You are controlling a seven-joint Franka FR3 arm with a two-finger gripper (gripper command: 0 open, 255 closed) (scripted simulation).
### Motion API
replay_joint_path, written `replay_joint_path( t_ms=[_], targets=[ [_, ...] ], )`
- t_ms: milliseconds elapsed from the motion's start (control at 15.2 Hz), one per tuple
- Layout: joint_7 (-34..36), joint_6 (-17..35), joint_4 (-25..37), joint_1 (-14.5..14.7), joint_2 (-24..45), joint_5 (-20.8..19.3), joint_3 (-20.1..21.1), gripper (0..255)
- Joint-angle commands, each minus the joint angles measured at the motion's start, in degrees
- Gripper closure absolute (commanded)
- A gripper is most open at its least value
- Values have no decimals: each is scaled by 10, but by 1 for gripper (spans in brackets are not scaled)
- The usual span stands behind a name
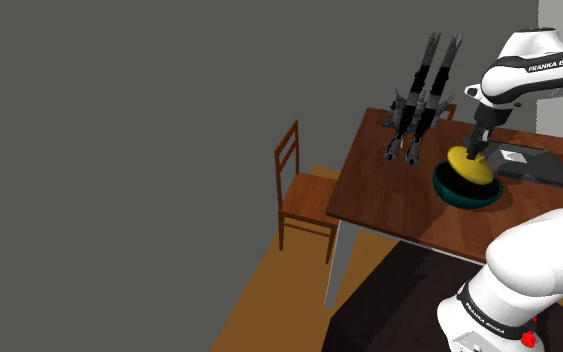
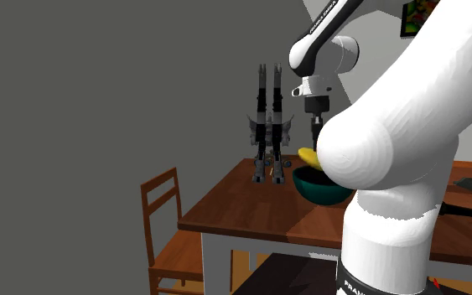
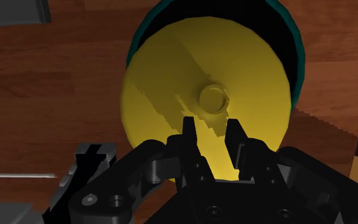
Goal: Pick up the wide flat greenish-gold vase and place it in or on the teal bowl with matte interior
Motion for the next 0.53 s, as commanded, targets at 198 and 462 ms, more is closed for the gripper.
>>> replay_joint_path(
  t_ms=[198,462],
  targets=[
    [1,32,-19,0,12,-5,-10,255],
    [1,32,-19,0,12,-5,-10,255]
  ],
)
